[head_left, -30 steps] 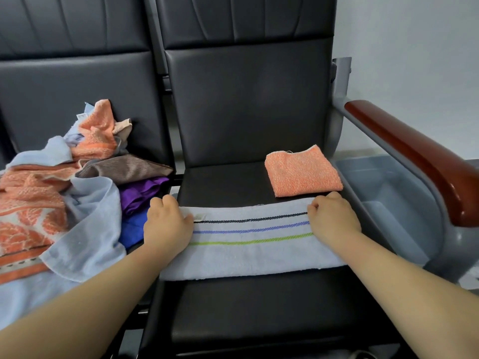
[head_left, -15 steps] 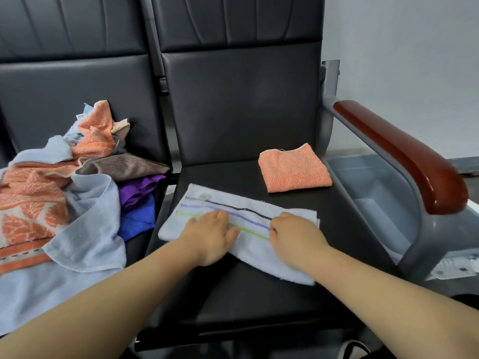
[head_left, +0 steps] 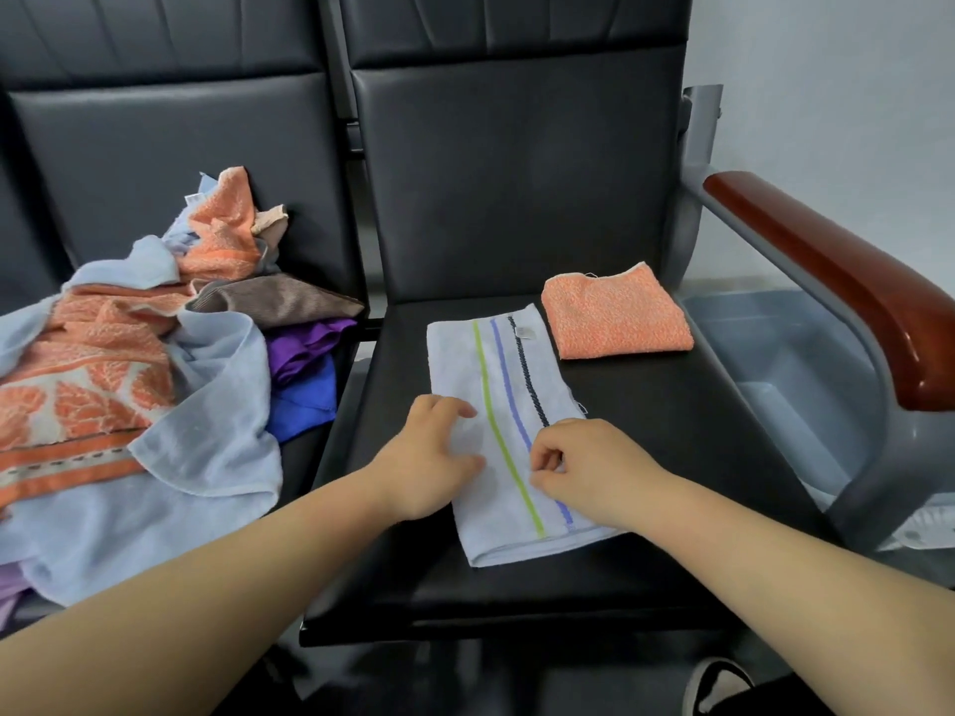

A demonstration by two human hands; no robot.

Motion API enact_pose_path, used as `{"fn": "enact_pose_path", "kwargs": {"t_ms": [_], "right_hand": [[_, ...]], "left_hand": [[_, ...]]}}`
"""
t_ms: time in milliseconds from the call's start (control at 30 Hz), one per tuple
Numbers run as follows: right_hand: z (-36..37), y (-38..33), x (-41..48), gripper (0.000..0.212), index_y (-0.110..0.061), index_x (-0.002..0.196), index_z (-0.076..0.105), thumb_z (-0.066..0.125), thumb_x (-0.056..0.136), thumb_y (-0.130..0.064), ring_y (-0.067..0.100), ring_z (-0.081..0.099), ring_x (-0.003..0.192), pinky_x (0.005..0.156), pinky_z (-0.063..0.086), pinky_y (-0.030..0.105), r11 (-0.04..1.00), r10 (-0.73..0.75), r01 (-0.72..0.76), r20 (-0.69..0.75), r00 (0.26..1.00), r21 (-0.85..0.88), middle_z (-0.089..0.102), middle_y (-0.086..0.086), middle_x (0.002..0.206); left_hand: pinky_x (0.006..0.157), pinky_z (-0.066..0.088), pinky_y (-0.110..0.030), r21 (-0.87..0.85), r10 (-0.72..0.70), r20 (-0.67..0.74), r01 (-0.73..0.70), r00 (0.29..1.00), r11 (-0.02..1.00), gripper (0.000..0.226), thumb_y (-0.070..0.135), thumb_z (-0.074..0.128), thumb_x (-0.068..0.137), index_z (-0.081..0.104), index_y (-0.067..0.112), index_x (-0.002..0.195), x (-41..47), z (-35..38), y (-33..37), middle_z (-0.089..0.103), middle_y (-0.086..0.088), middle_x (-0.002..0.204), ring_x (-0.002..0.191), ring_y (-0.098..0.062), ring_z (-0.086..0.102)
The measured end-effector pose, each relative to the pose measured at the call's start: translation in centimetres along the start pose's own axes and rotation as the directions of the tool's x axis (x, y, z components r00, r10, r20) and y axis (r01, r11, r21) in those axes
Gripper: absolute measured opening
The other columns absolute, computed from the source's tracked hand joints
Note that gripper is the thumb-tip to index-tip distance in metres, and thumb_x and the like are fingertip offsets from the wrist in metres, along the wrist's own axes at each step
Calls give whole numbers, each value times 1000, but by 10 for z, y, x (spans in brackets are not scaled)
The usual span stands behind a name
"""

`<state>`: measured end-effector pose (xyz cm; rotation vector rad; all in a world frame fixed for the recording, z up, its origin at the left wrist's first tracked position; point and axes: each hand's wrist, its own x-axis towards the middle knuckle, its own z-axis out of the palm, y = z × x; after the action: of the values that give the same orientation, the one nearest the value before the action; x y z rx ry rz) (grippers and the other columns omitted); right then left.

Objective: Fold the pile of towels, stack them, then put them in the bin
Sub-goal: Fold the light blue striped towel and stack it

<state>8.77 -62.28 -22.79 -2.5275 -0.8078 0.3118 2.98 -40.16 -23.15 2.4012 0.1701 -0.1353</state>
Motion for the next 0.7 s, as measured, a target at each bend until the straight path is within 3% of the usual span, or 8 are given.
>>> {"fn": "enact_pose_path", "kwargs": {"t_ms": [100,167,233,333,400,500,567,700], "right_hand": [[0,-1,2,14,-30,77,66,75,87,-25,4,63,77,75,54,27,999,38,-38,-1,999,16,68,-11,79],[0,-3,4,10,-28,81,69,75,87,-25,3,63,75,73,53,25,998,57,-58,10,998,29,69,-10,78],[0,-4,3,8,-29,82,70,75,87,-25,3,64,77,73,52,23,997,61,-62,24,998,38,69,-11,79],[1,-4,1,8,-29,83,71,71,90,-26,3,65,79,76,53,24,997,60,-62,34,998,48,69,-12,81],[0,-4,0,22,-23,77,68,63,96,-33,5,61,74,72,48,25,996,65,-67,34,997,56,67,-11,75],[-4,-9,-3,51,-17,67,44,49,103,-54,15,44,65,67,37,34,959,136,-149,71,988,242,46,-6,65],[-9,-12,-8,56,-15,71,46,50,99,-63,14,42,67,67,34,35,941,138,-170,130,982,291,43,-4,69],[-11,-10,-10,26,-9,80,56,68,87,-31,16,50,68,62,37,34,999,50,-52,98,994,16,56,1,75]], "left_hand": [[80,46,-20,-379,10,234,82,972,922,41,23,66,72,60,27,112,-24,-1,8,58,9,119,94,-7,58],[65,46,-19,-451,77,362,102,929,887,46,10,60,66,63,21,111,-36,-3,6,61,4,113,74,-8,56],[57,40,-24,-421,133,397,51,908,905,51,2,59,64,65,20,111,-42,-5,0,63,-2,104,67,-18,49],[60,47,-35,-270,91,233,-26,968,963,30,10,74,68,73,24,94,-42,-5,2,68,-8,75,63,-21,54],[69,56,-38,-252,41,79,-20,996,967,14,15,84,76,73,19,85,-40,-6,8,73,-7,72,65,-15,62],[65,48,-34,-336,-20,-35,7,999,942,11,16,77,88,68,11,85,-32,-10,10,69,-2,69,64,-18,59],[70,45,-33,-368,-49,-100,9,994,930,16,22,76,85,67,9,86,-26,-15,9,66,0,73,67,-15,55],[70,44,-29,-410,-97,-164,22,982,912,15,19,72,90,64,6,87,-20,-25,7,63,1,74,68,-13,53]]}}
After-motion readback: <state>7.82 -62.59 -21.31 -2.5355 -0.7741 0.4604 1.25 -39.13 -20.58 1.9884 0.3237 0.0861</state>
